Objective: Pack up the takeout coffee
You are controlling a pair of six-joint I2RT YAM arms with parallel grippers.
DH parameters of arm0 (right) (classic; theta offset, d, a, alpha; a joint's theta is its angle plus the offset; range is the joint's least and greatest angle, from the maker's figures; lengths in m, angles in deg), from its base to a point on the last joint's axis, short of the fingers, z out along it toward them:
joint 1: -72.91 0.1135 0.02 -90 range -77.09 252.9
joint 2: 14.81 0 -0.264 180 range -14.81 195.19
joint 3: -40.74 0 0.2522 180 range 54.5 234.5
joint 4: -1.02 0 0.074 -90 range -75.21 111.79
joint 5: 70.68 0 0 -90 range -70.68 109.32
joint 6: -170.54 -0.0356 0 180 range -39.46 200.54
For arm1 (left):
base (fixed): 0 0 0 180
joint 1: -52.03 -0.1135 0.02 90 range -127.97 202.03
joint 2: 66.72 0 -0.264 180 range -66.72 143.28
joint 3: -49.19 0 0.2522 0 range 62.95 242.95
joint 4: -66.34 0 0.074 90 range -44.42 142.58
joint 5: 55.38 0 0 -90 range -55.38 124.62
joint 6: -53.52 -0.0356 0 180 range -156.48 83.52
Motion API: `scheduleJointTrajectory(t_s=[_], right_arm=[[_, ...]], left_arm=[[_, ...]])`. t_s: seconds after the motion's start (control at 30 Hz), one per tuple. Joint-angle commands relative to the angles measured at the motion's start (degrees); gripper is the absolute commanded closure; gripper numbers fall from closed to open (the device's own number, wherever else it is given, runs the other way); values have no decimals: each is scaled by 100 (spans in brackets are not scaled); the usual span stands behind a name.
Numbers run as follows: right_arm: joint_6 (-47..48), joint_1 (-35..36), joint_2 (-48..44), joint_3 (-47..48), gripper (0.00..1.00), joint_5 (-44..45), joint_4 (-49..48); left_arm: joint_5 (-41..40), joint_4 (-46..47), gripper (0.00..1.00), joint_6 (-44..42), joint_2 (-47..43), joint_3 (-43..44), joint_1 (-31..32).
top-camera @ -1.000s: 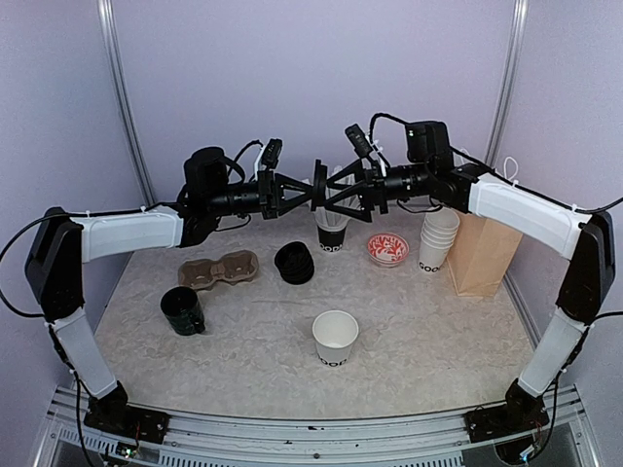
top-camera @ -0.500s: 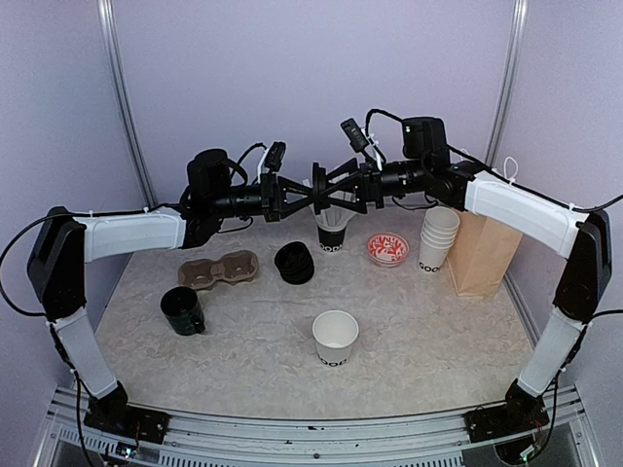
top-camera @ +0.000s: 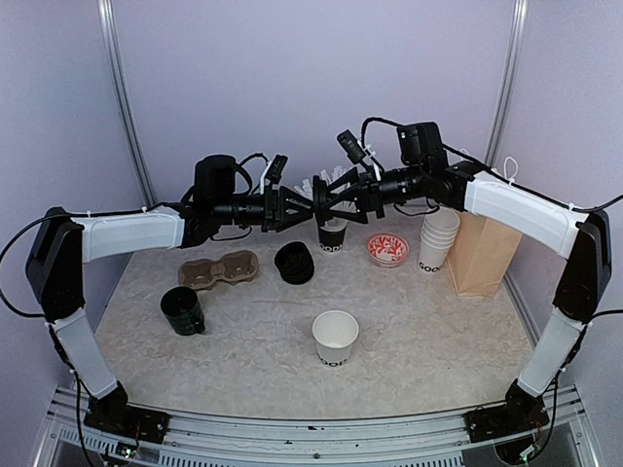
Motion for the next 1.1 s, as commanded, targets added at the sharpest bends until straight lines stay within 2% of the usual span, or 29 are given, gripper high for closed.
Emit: scheduleJointTrajectory(t_s=[0.0,0.07,0.13,0.3,0.4,0.6,0.77,1.07], right_arm=[[1499,22,-170,205,37,560,1399],[2153,26,-68,442,37,805,2155],[2784,46,53,682,37,946,2944],[4146,317,259,1159,37,1581,4556],[4637,714,262,1117,36,2284,4965],[4795,1202,559,1193,36,3100,5490],[4820,1368,822,1329,36,3188,5832],[4765,1617,966,1297,37,3284,5826]], left_arm=[[-640,-2003,52,-1363,-494,268,-239],[-1126,-2969,51,-2018,-651,448,-346],[-1533,-3382,51,-2478,-746,500,-464],[-1767,-3195,50,-2706,-1012,91,-854],[-1590,-2862,50,-2636,-1188,-169,-1071],[-1464,-2657,51,-2606,-1344,-514,-1476],[-1468,-2701,51,-2692,-1362,-525,-1505],[-1421,-2666,51,-2659,-1352,-553,-1505]])
